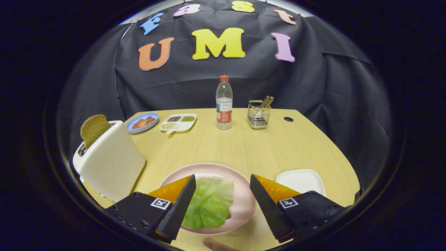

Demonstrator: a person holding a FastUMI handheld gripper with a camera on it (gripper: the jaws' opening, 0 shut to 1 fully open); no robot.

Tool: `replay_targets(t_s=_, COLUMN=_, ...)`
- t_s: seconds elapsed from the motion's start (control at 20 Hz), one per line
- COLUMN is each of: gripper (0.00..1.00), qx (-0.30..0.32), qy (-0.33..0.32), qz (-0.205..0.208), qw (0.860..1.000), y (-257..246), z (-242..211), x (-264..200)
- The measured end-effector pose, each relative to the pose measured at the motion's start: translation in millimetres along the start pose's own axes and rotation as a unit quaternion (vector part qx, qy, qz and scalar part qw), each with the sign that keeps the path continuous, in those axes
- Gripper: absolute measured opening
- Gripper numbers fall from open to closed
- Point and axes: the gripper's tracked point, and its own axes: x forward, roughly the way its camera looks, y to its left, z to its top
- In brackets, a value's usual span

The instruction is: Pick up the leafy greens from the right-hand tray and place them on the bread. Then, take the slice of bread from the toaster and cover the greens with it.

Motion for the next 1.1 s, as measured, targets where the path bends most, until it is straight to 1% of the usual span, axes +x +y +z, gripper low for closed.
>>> replay_targets(t_s=0.15, gripper=0.96, qx=-0.006, qy=-0.022, qz=0.006, qw=1.000, y=14, z=25, x=-18)
replay_targets(t_s=0.35, gripper=0.96, qx=-0.018, qy=-0.049, qz=0.023, qw=0.998, y=49, z=54, x=-39)
replay_targets(t_s=0.55, gripper=0.96, qx=-0.016, qy=-0.074, qz=0.059, qw=0.995, y=105, z=78, x=-55)
replay_targets(t_s=0.75, gripper=0.96, qx=-0.044, qy=-0.097, qz=0.099, qw=0.989, y=175, z=100, x=-71)
replay_targets(t_s=0.9, gripper=0.96, qx=-0.048, qy=-0.100, qz=0.126, qw=0.986, y=225, z=104, x=-73)
replay_targets(t_s=0.95, gripper=0.96, qx=-0.050, qy=-0.097, qz=0.128, qw=0.986, y=239, z=103, x=-70)
replay_targets(t_s=1.05, gripper=0.96, qx=-0.069, qy=-0.095, qz=0.115, qw=0.986, y=255, z=101, x=-63)
replay_targets(t_s=1.1, gripper=0.96, qx=-0.073, qy=-0.089, qz=0.118, qw=0.986, y=268, z=94, x=-56)
